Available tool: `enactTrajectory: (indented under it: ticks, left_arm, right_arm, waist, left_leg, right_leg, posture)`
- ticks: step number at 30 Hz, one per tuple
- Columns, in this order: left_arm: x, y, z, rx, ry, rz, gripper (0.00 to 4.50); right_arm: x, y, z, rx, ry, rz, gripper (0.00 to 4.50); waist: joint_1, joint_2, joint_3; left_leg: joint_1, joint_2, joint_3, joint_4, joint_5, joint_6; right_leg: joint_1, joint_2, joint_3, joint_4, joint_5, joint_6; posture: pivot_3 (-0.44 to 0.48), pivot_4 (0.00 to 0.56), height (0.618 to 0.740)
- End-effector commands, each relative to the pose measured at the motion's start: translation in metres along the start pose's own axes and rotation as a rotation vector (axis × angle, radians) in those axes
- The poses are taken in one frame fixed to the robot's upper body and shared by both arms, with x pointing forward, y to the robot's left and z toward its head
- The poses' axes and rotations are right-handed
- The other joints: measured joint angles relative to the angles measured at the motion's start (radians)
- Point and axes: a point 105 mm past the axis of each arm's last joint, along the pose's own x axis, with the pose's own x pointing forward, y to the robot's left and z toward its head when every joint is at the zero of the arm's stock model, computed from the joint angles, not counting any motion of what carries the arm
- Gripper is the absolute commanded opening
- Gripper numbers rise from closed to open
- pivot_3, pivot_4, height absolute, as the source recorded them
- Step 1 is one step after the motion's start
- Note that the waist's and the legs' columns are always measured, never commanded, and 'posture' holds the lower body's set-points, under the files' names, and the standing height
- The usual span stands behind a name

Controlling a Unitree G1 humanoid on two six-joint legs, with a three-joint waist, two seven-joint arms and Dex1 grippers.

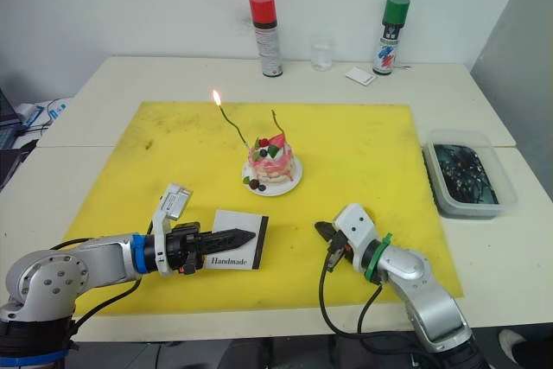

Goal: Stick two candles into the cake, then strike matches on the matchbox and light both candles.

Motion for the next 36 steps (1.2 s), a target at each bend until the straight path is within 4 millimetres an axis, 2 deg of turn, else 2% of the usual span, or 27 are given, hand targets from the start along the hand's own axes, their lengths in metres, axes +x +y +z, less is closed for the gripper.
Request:
enactTrajectory:
  ticks: [1,4,6,12,16,21,36]
  left_arm:
    - [0.004,-0.011,0.007,0.013,-0.013,-0.06,0.0]
    - [0.012,-0.016,0.014,0.022,-0.028,-0.097,0.0]
    - [0.02,-0.016,0.02,0.031,-0.047,-0.109,0.0]
    - [0.04,-0.013,0.035,0.046,-0.091,-0.114,0.0]
    - [0.044,-0.012,0.038,0.043,-0.093,-0.116,0.0]
    - [0.044,-0.015,0.04,0.048,-0.092,-0.13,0.0]
    - [0.042,-0.018,0.038,0.055,-0.087,-0.137,0.0]
  right_arm:
    - [-0.006,-0.004,0.034,-0.085,-0.093,0.009,0.02]
    - [-0.018,-0.009,0.07,-0.138,-0.159,0.051,0.02]
    - [-0.027,-0.005,0.088,-0.192,-0.163,0.116,0.02]
    - [-0.039,0.01,0.109,-0.312,-0.117,0.257,0.02]
    - [-0.036,0.013,0.108,-0.396,-0.071,0.284,0.02]
    - [-0.029,0.012,0.095,-0.434,-0.017,0.276,0.02]
    - [-0.015,0.011,0.091,-0.489,-0.031,0.265,0.02]
  waist:
    - [0.001,0.0,0.0]
    - [0.002,0.0,0.0]
    - [0.004,0.0,0.0]
    - [0.005,-0.001,0.0]
    - [0.001,-0.001,0.0]
    - [0.003,-0.001,0.0]
    - [0.003,-0.001,0.0]
  left_leg:
    - [0.0,0.0,0.0,0.0,0.0,0.0]
    - [0.0,0.0,0.0,0.0,0.0,0.0]
    - [0.0,0.0,0.0,0.001,0.0,0.0]
    - [-0.001,0.0,-0.001,0.0,0.0,0.0]
    - [-0.001,-0.001,-0.001,0.0,0.0,0.0]
    - [-0.001,-0.001,-0.001,0.0,0.0,0.0]
    - [-0.001,-0.001,-0.001,0.0,0.0,0.0]
  right_leg:
    - [0.0,0.0,0.0,0.0,0.0,0.0]
    - [0.0,0.0,0.0,0.0,0.0,0.001]
    - [0.0,0.0,0.0,0.0,0.0,0.001]
    - [0.001,0.0,-0.001,-0.001,0.0,0.0]
    - [0.0,0.0,-0.001,-0.001,0.0,0.0]
    - [0.0,0.0,-0.001,-0.001,0.0,0.001]
    - [0.0,0.0,-0.001,-0.001,0.0,0.001]
  posture:
    - [0.0,0.15,0.74]
    - [0.0,0.15,0.74]
    - [0.0,0.15,0.74]
    - [0.0,0.15,0.74]
    - [0.0,0.15,0.74]
    - [0.0,0.15,0.74]
    - [0.0,0.15,0.74]
